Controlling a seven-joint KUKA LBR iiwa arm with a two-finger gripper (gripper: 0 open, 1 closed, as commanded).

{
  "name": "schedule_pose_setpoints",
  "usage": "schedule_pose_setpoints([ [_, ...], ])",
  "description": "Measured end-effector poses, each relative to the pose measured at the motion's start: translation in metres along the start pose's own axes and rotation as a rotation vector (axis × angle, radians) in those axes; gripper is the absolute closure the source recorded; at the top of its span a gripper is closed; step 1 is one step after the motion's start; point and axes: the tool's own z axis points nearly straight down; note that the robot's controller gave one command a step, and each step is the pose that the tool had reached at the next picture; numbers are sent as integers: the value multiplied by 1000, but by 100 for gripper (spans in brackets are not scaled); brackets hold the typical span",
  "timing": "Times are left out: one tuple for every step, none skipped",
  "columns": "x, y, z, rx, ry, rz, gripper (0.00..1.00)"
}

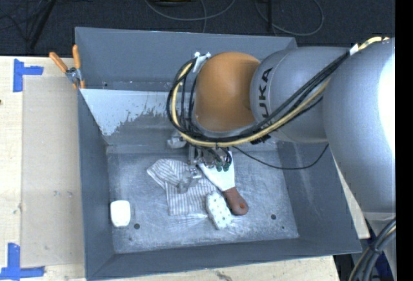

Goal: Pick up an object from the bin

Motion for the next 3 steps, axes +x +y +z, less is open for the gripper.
schedule_pose_setpoints([
  [1,0,24,-2,-1,41,0],
  [-9,12,22,-2,3,105,100],
  [-9,12,22,-2,3,106,100],
])
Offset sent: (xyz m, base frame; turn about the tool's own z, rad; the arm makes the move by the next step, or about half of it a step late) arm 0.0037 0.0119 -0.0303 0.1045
